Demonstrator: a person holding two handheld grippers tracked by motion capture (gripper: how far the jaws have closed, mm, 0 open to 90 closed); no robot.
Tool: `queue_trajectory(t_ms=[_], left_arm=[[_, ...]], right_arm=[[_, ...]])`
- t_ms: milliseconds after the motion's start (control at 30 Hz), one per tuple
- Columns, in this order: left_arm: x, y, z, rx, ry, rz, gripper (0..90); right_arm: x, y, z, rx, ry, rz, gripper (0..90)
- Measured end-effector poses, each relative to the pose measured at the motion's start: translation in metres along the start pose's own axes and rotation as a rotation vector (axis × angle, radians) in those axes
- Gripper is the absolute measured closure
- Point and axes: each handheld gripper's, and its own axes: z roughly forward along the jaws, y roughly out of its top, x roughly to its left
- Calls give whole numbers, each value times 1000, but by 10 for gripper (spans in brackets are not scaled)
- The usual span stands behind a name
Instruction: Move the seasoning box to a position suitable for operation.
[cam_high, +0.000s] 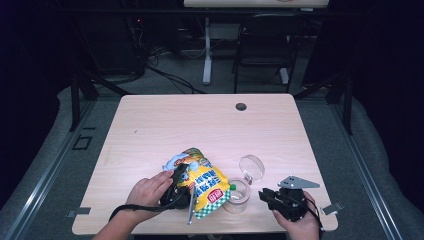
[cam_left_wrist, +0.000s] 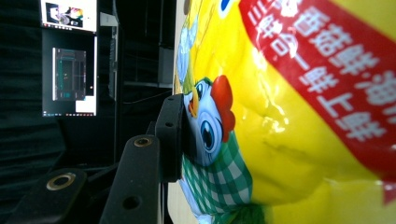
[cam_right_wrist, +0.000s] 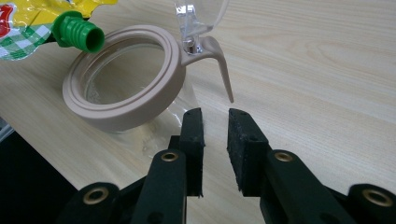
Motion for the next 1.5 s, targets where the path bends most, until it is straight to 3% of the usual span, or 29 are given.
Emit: queue_trajectory(t_ms=[1033, 1500], left_arm=[[3, 4, -2, 14, 60, 63, 629], [4, 4, -1, 20, 56, 79, 629]], right_arm=[[-1, -1, 0, -7, -1, 4, 757], [1, 0, -3, -15, -4, -6, 759]])
